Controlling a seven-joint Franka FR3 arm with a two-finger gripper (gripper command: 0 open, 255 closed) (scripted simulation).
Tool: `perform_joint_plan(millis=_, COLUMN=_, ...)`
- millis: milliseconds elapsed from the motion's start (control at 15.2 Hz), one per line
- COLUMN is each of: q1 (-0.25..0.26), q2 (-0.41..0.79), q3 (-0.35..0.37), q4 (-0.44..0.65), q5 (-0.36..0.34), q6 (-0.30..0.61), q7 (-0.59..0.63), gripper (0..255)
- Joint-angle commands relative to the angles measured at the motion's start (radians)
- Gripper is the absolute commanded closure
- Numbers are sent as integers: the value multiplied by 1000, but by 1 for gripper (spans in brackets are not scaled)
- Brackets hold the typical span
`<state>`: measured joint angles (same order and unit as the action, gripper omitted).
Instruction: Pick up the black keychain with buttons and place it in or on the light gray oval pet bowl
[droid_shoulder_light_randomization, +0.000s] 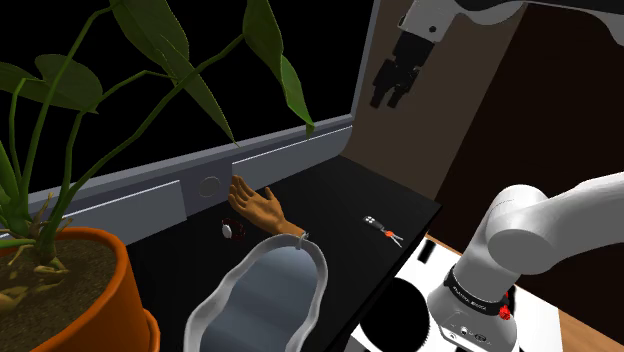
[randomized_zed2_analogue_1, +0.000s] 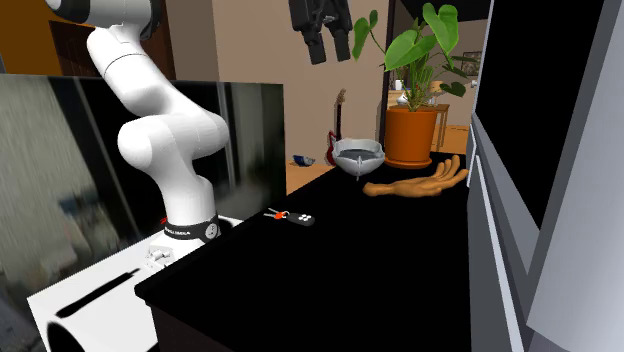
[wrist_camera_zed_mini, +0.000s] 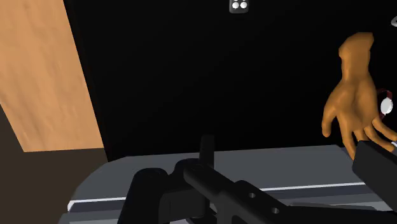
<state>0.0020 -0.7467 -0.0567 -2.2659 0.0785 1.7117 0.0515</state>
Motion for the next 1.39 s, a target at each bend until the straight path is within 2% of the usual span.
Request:
perform_joint_plan(millis=0, q1=0, q2=0, q3=0, q4=0, q5=0, q6=0, q7=0, gripper=0)
perform_joint_plan(millis=726, q1=-7, q2=-122, q3=101, q4=-383, q5=-4, q6=164, q7=104, gripper=0)
perform_joint_plan(millis=1320, q1=23, q2=-168, q3=196, q4=-656, q5=30, q6=305, q7=203, gripper=0)
